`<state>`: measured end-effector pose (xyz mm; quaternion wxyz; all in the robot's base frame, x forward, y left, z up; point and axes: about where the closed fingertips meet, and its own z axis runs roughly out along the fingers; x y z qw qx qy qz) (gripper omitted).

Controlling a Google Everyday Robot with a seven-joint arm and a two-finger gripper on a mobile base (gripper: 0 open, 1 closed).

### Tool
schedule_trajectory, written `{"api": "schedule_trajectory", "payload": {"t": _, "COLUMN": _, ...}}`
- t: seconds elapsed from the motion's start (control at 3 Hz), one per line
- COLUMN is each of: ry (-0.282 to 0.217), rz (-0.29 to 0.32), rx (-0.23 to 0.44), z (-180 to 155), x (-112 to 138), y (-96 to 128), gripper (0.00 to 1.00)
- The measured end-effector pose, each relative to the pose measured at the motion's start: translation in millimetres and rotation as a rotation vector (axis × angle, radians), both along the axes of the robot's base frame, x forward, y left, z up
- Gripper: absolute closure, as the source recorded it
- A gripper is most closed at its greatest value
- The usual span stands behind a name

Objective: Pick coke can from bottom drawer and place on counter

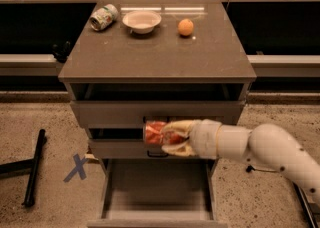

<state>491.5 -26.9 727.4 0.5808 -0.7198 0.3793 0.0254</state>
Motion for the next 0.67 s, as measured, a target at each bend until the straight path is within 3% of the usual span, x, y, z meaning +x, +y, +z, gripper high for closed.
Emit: {"api": "schedule_trajectory", "payload": {"t": 0.67, "ry": -0.225, "rz": -0.054, "rx": 0.04, "z": 112, "x": 32, "y": -47, "gripper": 1.0}}
